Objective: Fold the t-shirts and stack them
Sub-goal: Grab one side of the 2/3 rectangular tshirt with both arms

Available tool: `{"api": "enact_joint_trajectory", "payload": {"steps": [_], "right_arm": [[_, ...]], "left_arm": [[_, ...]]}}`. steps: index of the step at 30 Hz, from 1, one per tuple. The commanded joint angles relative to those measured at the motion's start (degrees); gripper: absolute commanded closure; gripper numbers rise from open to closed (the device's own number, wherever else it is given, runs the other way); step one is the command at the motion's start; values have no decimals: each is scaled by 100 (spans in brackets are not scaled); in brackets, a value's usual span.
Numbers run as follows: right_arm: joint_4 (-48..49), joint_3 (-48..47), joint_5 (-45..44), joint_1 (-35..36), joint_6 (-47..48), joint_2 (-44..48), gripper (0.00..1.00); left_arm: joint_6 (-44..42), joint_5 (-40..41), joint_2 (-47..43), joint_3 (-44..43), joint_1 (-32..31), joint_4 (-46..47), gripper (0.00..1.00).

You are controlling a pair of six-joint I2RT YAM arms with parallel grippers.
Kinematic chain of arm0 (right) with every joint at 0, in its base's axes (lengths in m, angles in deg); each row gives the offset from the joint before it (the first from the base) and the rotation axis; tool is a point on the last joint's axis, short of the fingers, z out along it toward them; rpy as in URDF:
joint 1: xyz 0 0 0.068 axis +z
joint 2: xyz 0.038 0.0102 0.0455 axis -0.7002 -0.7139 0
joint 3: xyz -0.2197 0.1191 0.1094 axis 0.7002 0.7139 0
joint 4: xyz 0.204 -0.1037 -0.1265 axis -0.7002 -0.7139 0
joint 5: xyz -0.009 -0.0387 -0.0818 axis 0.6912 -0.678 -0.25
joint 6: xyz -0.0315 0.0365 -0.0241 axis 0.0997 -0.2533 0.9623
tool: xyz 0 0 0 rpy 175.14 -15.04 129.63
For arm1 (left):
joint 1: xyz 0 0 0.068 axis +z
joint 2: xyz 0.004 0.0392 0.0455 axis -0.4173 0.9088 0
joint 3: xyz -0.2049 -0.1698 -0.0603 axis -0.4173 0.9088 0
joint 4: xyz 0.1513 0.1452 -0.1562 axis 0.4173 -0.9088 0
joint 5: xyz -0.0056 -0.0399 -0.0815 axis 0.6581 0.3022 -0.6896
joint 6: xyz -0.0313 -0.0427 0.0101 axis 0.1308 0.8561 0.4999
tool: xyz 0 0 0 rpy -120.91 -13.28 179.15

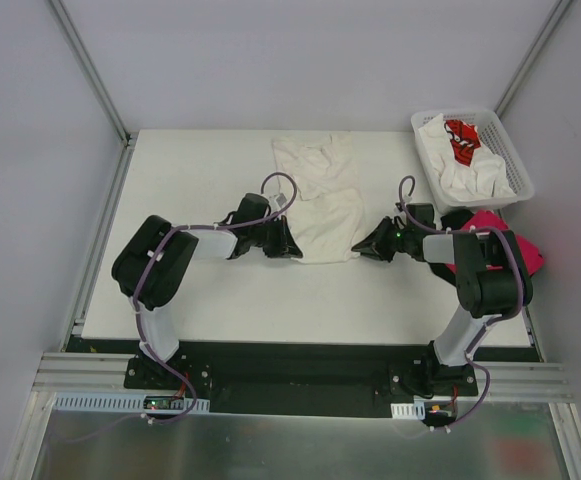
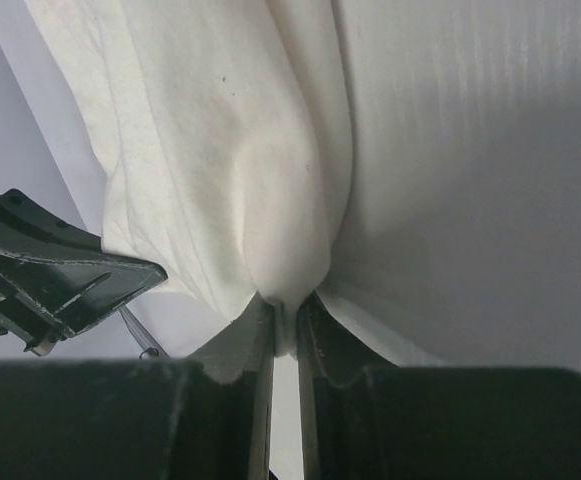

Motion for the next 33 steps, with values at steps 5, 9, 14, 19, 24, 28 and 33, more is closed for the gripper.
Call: {"api": "enact_joint_trajectory", "payload": {"steps": [5, 9, 14, 19, 24, 28, 33], "right_arm": [[-55, -329, 135, 53, 83, 512, 99], [-90, -197, 152, 106, 57, 880, 99], [-248, 224, 126, 220, 83, 1636, 99], [-590, 646, 91, 238, 92, 2750, 99], [-1388, 919, -93, 273, 153, 4035, 99], [-2067, 858, -366, 273, 250, 4915, 99], [-2366, 490, -454, 290, 416, 4725, 99]], "left_arm": [[-508, 472, -889, -321, -22, -756, 100], [-429, 526, -1258, -172, -22, -766, 100], [-402, 815, -2189, 354, -127, -889, 100], [-367, 1263, -3172, 847, -337, -1161, 100], [-253, 1519, -3990, 1296, -496, -1328, 100], [-261, 1756, -4422, 1288, -645, -1565, 100], [-437, 1984, -4406, 902, -672, -1890, 100]]}}
